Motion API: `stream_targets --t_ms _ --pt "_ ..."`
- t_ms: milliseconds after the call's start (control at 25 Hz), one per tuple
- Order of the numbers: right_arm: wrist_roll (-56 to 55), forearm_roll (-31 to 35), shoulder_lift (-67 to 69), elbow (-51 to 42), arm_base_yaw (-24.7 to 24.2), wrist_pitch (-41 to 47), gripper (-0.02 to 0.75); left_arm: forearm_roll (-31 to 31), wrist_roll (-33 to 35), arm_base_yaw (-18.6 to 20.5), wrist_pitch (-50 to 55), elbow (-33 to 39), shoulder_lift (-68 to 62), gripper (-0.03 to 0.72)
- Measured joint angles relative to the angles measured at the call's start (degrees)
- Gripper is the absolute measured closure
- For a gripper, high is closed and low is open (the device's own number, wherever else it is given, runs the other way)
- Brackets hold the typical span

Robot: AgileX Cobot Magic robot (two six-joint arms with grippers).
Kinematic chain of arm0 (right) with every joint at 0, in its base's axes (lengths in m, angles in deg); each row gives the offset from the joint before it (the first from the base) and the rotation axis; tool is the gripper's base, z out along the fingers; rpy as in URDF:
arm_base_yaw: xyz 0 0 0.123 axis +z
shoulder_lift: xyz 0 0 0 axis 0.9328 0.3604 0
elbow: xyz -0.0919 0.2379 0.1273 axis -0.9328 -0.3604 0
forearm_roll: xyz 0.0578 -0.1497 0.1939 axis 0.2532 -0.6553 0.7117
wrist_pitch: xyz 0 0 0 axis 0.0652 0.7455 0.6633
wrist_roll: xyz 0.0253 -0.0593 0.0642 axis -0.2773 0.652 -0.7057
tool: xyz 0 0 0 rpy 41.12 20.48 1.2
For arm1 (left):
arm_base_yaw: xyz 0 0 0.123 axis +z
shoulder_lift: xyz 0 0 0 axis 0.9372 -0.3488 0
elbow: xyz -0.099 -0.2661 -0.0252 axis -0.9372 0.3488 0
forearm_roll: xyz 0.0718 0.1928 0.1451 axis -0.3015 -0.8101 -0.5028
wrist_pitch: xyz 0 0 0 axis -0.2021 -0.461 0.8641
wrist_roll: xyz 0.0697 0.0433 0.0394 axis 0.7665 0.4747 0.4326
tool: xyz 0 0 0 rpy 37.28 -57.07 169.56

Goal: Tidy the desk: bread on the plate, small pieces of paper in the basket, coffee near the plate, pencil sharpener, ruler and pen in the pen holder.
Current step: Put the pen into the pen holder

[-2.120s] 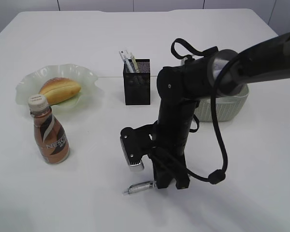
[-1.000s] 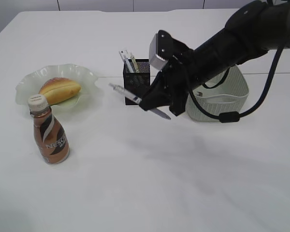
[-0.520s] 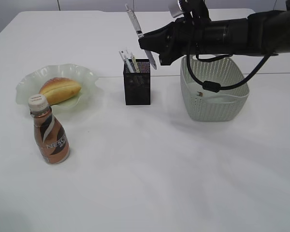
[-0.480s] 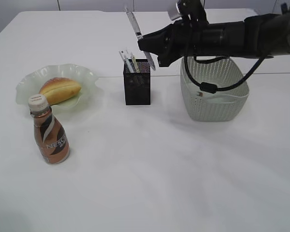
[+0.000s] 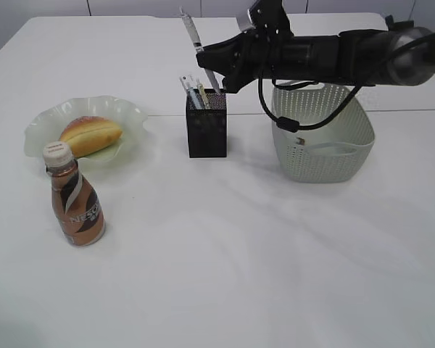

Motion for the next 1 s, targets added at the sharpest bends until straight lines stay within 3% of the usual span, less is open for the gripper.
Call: stream_targets --t_ms 600,1000 --pt "-2.2 0.0 9.2 12.4 -0.1 0.1 0.679 0.0 0.0 0.0 0.9 0.0 0.0 0.309" --pt "-3.4 0.1 13.2 13.3 -0.1 -1.2 0.678 -0.2 0.0 0.0 0.9 0.0 0.0 0.309"
